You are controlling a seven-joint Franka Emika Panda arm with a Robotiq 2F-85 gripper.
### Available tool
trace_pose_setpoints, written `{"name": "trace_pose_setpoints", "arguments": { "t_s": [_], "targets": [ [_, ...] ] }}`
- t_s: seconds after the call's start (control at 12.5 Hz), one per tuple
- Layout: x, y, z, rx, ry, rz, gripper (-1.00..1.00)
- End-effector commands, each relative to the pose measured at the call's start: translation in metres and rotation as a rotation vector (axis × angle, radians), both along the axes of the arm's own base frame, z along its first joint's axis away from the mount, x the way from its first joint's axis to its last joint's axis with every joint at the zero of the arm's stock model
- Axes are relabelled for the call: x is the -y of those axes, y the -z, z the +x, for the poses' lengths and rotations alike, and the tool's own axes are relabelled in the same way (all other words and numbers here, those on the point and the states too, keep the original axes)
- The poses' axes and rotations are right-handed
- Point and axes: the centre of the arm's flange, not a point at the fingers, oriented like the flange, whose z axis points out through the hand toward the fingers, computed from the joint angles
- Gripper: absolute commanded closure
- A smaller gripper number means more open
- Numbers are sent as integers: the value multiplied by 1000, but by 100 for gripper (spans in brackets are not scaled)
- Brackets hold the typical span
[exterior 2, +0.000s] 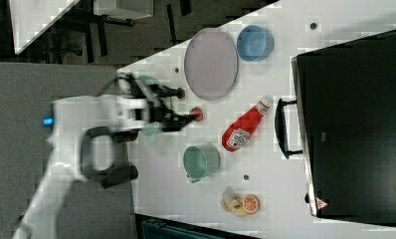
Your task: Pick Ketchup from oven and place it on table.
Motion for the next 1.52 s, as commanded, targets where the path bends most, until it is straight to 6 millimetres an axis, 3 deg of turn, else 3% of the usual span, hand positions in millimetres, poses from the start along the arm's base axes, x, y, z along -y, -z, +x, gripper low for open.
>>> {"name": "trace_pose_setpoints", "arguments": {
  "t_s": [0.08,0.24,0.56,1.52],
  "targets": [
    [-7,-90,19,54,20,11,-100],
    [-6,-118,18,34,24,9,-100],
    [-1,-145,-1,-120,29,-2,-100],
    [-3,-140,-1,-145,25,-2,-100]
  ]
}}
